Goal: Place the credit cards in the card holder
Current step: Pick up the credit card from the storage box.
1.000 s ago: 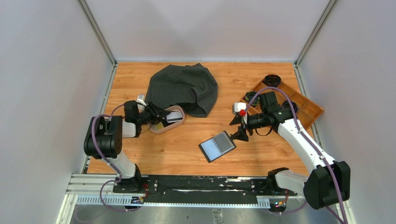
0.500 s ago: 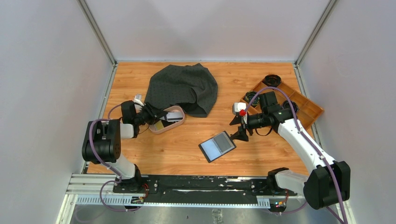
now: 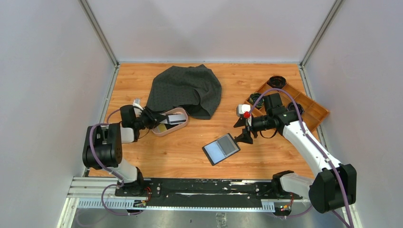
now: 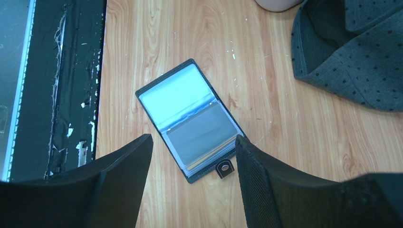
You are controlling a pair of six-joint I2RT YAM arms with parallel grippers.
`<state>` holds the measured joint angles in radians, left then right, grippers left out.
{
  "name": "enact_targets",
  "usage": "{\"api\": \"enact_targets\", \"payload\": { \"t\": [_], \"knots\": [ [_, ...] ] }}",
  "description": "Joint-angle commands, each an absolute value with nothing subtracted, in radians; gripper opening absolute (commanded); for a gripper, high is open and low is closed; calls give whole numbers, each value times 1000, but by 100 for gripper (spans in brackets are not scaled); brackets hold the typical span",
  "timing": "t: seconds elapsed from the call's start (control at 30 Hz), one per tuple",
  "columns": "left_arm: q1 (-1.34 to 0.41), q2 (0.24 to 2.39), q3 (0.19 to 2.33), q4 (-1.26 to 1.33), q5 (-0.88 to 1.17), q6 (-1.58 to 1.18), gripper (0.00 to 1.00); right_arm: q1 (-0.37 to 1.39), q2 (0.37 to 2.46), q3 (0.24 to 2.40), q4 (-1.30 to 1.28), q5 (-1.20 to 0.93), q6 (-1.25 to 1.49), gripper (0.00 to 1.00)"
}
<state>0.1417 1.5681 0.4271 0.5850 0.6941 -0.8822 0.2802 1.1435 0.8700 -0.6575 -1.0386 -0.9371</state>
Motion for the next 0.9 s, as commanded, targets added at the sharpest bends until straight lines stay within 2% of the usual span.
{"api": "enact_targets", "payload": {
  "t": [0.0, 0.17, 0.3, 0.63, 0.87],
  "knots": [
    [162, 1539, 411, 570, 688, -861, 24, 277, 1142, 861, -683, -1065, -956, 68],
    [174, 1524, 402, 569, 682, -862, 7, 276, 1142, 861, -683, -1065, -957, 68],
    [182, 1489, 392, 562, 674, -864, 0, 276, 1143, 860, -684, -1065, -957, 68],
    [187, 1238, 372, 369, 578, -814, 0, 278, 1141, 862, -687, -1070, -959, 68],
    [187, 906, 408, 25, 414, -694, 0, 279, 1143, 862, -691, -1074, -961, 68]
  ]
}}
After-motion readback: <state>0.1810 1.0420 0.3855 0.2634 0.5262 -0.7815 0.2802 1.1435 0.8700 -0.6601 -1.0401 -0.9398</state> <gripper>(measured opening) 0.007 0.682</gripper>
